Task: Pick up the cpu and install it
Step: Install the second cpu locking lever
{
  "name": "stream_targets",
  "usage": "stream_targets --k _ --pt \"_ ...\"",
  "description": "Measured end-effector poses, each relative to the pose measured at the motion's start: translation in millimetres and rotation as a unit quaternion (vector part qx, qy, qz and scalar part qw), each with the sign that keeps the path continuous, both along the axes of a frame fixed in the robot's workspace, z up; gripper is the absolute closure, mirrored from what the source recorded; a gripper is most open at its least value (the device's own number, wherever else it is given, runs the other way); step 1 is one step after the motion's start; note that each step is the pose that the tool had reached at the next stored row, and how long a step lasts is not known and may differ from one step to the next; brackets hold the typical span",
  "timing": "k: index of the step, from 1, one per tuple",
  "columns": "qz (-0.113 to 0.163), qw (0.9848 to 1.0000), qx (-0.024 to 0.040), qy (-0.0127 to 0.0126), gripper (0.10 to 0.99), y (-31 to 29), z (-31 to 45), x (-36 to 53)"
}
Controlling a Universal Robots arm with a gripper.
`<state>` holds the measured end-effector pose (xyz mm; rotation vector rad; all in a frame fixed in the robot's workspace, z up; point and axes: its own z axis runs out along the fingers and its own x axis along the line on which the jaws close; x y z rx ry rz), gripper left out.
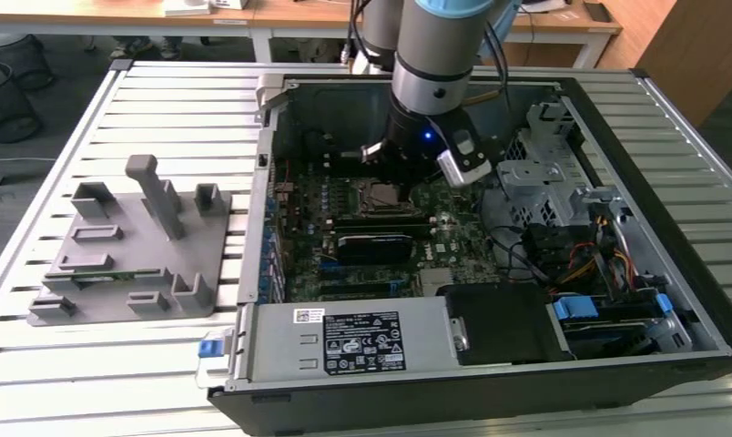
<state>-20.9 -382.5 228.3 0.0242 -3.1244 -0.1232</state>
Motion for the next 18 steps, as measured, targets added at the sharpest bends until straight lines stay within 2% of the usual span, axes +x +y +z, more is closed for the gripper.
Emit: stream_targets --k 3,6,10,13,18 --pt "0.0 1.0 0.0002 0.0 0.98 -5.5 -0.1 0.0" --pt "0.0 1.0 0.0001 -0.0001 0.98 -7.4 -0.1 -1.4" --pt "0.0 1.0 0.0001 0.0 0.98 -8.6 -0.1 -9.8" --pt "0.0 1.0 0.0006 0.0 0.98 -12.2 -0.3 -14.1" --pt "0.0 1.0 0.0007 0.0 0.98 -12.5 -0.7 -23.9"
